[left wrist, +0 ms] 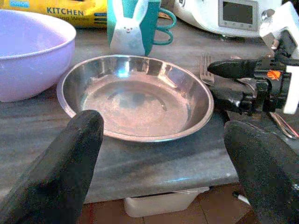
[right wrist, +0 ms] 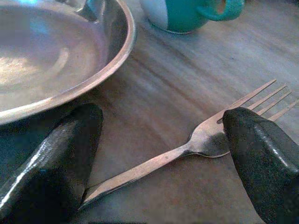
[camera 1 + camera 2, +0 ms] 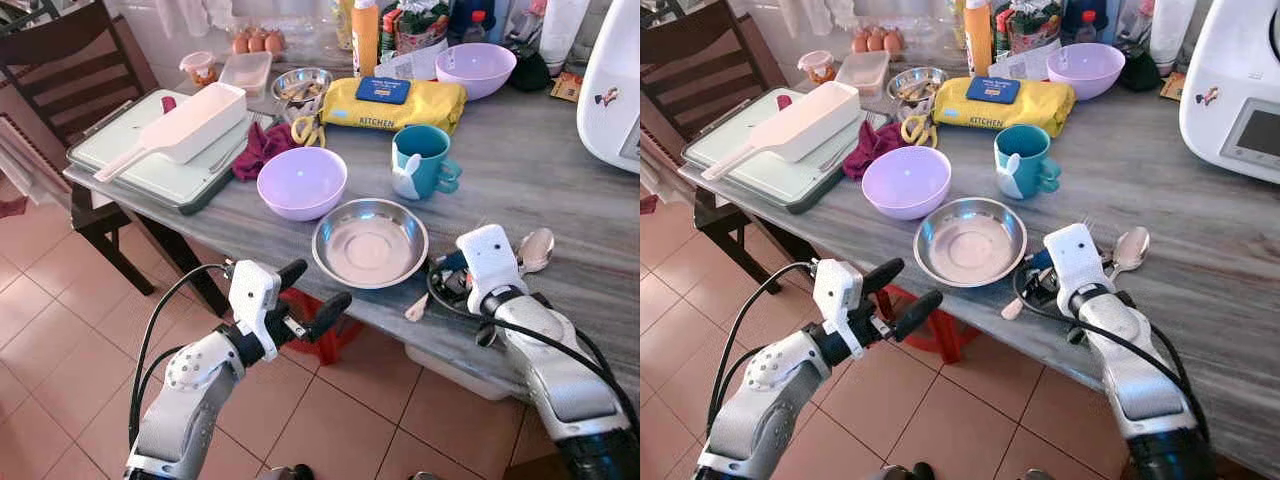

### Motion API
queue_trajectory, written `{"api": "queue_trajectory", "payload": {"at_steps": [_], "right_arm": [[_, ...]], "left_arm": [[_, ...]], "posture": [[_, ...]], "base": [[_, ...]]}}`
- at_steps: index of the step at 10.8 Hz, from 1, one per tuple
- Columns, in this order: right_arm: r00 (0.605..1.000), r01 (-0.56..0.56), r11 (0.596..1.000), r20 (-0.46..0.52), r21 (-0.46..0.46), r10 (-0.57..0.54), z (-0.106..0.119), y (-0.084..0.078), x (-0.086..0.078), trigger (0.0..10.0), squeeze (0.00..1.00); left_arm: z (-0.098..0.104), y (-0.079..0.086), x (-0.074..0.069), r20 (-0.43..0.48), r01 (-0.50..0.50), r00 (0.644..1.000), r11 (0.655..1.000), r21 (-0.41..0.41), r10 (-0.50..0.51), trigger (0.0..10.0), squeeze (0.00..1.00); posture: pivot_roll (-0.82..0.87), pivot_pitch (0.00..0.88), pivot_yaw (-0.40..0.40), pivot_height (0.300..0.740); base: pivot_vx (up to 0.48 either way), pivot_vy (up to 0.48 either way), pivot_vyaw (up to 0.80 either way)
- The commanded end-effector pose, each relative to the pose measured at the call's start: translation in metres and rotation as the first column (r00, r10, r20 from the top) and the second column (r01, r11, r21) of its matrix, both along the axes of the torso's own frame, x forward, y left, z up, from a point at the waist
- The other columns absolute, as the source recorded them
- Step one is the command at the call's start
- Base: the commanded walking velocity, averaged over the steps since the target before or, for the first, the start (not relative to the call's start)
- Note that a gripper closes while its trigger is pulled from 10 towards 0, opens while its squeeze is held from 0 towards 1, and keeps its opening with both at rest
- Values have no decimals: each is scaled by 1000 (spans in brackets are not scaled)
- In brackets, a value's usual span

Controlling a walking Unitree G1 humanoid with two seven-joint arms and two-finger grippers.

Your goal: Setting the table

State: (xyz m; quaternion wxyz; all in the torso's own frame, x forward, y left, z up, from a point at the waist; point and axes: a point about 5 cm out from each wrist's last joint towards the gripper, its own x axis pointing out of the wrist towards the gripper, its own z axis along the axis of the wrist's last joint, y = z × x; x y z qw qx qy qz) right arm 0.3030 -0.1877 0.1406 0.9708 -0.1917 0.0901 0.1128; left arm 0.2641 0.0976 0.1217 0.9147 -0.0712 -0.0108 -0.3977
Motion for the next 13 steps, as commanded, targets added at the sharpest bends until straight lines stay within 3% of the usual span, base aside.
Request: {"api": "queue_trajectory", "payload": {"at_steps": [1, 9, 12, 13], "right_arm": [[998, -20, 999, -68, -26, 18, -14, 2, -6, 10000, 1000], [998, -26, 997, -64, -79, 21, -12, -9, -19, 10000, 1000], [985, 55, 998, 167, -20, -51, 20, -7, -14, 10000, 1000], [980, 63, 998, 189, -7, -60, 24, -8, -14, 10000, 1000]], "left_arm": [[-3, 4, 0, -7, -5, 1000, 1000, 17, 5, 10000, 0], [-3, 4, 3, -7, -1, 1000, 1000, 27, 1, 10000, 0], [-1, 5, 6, 6, -15, 1000, 1000, 26, 15, 10000, 0], [0, 5, 6, 10, -17, 1000, 1000, 24, 17, 10000, 0]], "posture": [[-96, 150, 161, 740], [-101, 142, 176, 740], [-102, 137, 177, 740], [-102, 137, 177, 740]], "base": [[0, 0, 0], [0, 0, 0], [0, 0, 0], [0, 0, 0]]}}
